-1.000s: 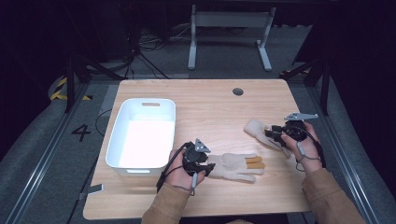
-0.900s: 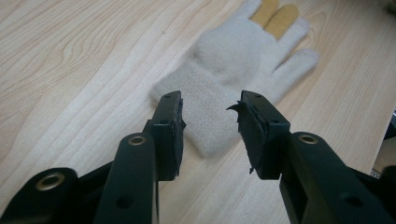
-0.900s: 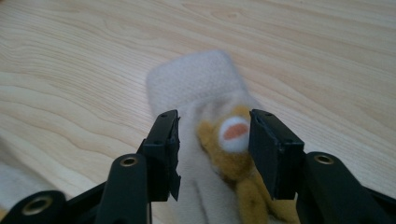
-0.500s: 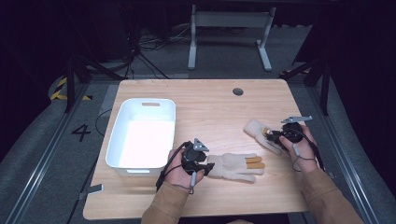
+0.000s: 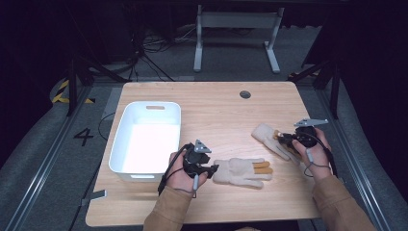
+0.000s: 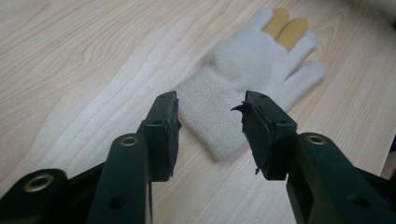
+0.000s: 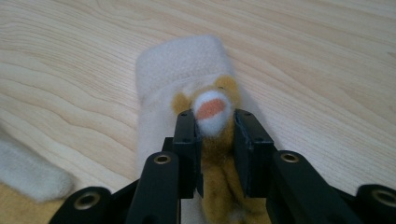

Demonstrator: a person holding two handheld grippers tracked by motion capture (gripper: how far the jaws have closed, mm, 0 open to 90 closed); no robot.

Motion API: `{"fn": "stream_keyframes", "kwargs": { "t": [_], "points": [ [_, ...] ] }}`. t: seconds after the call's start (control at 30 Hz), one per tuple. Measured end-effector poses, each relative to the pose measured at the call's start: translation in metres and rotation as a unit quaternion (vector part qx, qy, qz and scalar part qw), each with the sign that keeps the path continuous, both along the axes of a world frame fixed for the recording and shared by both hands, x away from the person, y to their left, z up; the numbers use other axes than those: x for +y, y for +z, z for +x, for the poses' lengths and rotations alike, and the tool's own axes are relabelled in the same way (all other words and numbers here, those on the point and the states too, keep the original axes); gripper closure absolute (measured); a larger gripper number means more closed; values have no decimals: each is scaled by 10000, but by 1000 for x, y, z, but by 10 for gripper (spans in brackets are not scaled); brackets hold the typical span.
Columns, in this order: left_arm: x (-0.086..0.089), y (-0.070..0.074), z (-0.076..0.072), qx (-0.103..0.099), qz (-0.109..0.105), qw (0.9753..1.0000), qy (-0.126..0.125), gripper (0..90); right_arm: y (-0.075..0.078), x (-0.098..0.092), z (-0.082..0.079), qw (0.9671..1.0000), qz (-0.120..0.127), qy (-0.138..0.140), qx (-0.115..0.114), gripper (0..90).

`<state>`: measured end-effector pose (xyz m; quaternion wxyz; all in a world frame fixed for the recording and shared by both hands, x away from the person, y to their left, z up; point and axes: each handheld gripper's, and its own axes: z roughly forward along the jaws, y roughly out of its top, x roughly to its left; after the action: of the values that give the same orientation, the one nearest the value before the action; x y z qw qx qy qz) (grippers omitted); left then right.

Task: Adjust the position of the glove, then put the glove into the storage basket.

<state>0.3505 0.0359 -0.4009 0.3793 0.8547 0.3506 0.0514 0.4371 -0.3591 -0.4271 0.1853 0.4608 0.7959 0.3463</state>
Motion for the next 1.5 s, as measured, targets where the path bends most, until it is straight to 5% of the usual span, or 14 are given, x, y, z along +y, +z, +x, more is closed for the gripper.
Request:
{"fn": "stream_keyframes", "kwargs": {
  "t": [0.93,1.5],
  "points": [
    [11,6,1,-3,-79,9999,127,474,44,9,-22,9967,198,707,-342,733],
    [19,9,1,9,-178,9997,184,474,67,20,-39,9850,422,1621,-405,734]
  ]
}}
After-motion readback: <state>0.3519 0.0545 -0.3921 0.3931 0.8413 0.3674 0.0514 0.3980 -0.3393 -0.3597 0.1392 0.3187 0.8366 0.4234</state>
